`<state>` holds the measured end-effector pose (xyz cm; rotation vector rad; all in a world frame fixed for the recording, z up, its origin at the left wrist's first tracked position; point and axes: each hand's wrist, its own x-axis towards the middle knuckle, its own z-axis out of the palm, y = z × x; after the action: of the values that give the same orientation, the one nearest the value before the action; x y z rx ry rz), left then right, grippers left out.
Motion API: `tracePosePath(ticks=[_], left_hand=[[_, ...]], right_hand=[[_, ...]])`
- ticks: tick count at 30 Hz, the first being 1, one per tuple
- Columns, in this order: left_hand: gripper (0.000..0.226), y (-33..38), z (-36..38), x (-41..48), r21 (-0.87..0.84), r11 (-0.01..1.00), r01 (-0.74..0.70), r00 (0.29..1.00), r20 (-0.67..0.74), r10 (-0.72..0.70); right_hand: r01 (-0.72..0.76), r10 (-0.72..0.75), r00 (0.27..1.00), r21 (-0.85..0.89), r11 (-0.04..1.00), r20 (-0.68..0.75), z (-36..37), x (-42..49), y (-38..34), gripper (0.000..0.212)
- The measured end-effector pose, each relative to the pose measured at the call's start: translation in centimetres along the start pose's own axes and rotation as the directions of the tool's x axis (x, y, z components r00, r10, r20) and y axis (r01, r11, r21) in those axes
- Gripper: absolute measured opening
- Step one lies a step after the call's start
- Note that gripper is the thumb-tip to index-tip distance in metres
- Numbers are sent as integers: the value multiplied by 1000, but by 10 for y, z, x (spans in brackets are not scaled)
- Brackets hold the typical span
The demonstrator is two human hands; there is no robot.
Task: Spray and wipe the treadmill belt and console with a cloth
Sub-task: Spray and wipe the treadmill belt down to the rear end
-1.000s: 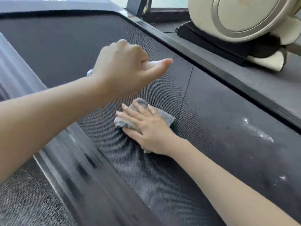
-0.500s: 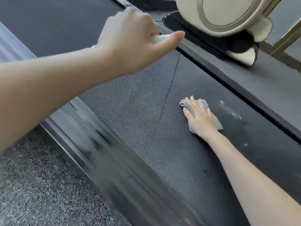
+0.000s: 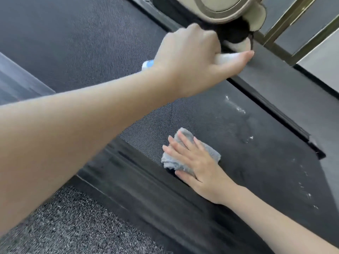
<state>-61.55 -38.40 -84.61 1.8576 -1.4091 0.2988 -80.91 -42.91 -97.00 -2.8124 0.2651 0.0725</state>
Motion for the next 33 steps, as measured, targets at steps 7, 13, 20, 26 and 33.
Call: tracePosePath(ticks=[7,13,20,26,33], left_hand=[[68,-29,19,-21,17,1000,-13,1000,16,13],[66,-25,35,-21,35,999,8,1000,10,-8],[70,1,58,-24,121,991,56,997,49,-62],[68,43,70,-28,164,978,126,992,6,-129],[71,84,62,-36,308,925,224,971,9,-238]], right_hand=[[-32,32,999,-41,999,3,-2,-21,14,52],[-250,253,965,51,967,-74,-26,-2,91,44],[-706,727,673,178,686,-136,-68,-38,191,48],[-239,245,962,55,969,-120,-36,-54,164,48],[247,-246,969,-119,962,22,-5,-92,103,53]])
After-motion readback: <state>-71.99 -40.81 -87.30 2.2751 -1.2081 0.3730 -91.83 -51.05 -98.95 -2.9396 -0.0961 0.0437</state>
